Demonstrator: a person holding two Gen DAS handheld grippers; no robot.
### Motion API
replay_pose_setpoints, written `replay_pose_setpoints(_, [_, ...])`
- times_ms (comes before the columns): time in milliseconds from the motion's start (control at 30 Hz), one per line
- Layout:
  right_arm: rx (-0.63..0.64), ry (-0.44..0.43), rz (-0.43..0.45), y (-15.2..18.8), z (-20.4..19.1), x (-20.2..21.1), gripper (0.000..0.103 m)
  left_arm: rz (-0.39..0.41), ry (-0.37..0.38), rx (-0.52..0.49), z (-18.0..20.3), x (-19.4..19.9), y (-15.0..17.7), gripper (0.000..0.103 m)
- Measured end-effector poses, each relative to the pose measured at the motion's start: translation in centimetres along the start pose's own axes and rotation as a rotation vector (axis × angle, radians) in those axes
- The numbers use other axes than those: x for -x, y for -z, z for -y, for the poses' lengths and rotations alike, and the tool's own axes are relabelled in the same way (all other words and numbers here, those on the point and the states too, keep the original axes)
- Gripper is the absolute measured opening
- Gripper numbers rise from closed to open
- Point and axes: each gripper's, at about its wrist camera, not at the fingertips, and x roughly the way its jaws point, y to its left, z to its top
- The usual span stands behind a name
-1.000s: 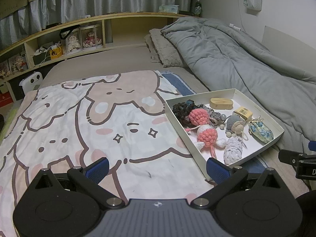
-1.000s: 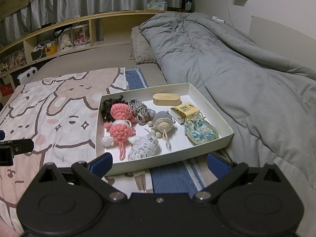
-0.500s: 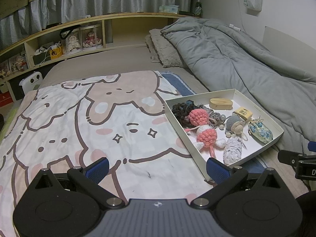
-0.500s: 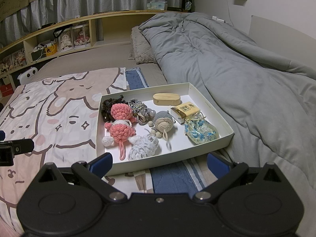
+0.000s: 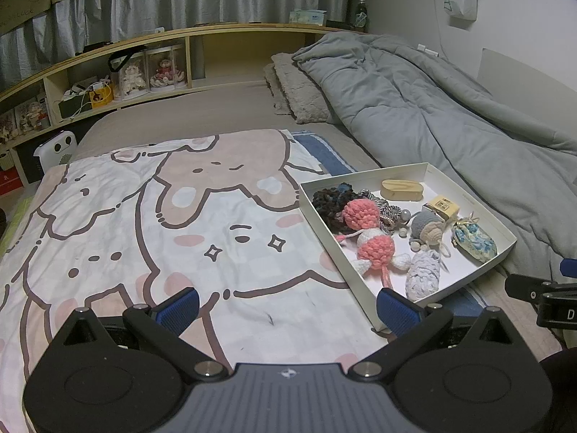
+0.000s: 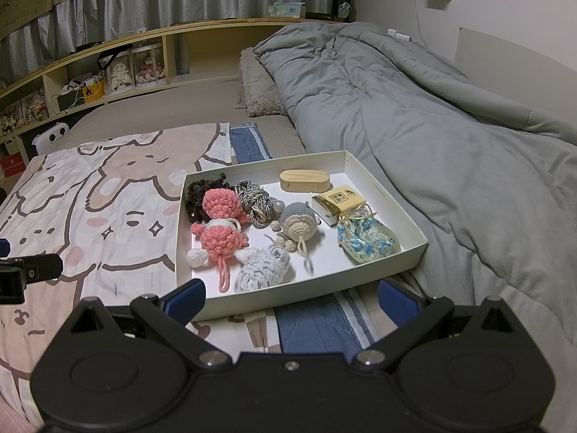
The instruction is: Organize objects
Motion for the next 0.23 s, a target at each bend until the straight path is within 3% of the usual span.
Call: replay_pose_setpoints(233, [-0.001,-0.001,-0.001,0.11,-0.08,-0.05,0.103,-0.001,0.001,0.004,0.34,0.08,-0.02,0.103])
